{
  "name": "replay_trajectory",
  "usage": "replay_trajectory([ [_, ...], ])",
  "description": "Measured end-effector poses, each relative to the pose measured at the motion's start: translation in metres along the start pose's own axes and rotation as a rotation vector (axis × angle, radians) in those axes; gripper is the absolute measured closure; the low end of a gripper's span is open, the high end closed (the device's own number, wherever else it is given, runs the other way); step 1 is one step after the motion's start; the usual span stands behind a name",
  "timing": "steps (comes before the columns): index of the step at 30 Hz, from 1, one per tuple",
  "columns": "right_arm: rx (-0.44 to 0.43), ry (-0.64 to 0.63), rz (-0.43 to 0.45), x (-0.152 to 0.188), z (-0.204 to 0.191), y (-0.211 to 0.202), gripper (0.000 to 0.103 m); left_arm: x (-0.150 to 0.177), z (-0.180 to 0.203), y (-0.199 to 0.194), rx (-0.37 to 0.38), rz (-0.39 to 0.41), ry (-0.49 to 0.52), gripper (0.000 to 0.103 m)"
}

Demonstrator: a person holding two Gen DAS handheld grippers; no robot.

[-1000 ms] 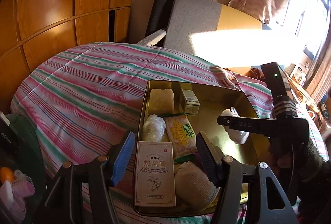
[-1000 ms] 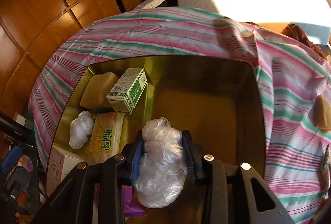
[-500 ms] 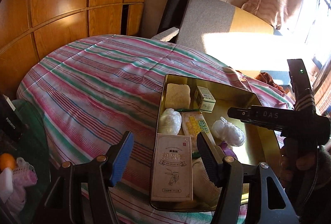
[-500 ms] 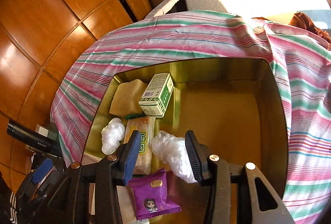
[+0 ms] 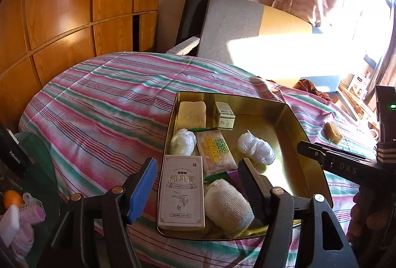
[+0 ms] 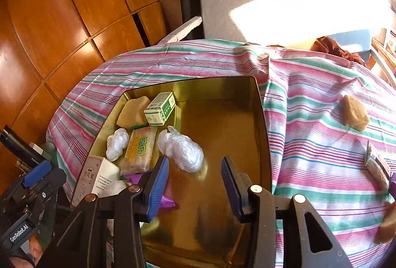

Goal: Organize objects
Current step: 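Move both tools back to the loose items, right tool toward the cracker bar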

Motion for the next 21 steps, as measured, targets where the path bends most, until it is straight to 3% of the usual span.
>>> replay_trajectory([
  [12,0.059,0.013,0.037,0.030,0.029,-0.024,0.059,0.009,0.039,-0.006,0.018,-0.010,0.091,0.033],
  [21,0.099,0.085,0.045,0.048,0.079,-0.041,0.059,0.013,0.070,-0.007,0.030,-0.022,0.170,0.033],
])
Point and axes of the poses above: each gripper's, at about its wrist camera, not at the fingertips, and y roughly the way its jaws point, z to its right, x to its underside, the point moved 4 cm from there along y, roughly the way its jaws point, and after that the axes turned 10 degrees about -z, right-handed, at the moved point
